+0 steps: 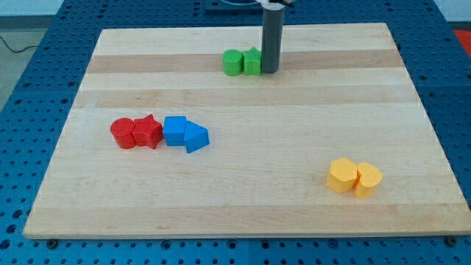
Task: Push yellow blocks upwards
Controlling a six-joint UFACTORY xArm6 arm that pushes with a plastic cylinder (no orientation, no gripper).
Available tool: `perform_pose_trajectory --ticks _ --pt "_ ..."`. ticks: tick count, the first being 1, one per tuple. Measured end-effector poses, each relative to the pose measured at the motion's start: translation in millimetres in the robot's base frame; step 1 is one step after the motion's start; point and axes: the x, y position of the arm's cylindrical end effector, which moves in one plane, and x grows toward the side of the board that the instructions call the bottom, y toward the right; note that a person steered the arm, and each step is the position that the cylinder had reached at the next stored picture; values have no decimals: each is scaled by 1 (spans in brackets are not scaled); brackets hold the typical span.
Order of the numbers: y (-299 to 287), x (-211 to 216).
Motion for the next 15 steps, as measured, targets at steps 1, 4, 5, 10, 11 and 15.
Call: perform_pose_trajectory --ticks 1,4,5,10,11,15 --pt "3 2" --pt "220 156" --pt "243 247" --pt "112 230" --pt "113 220" --pt "167 209"
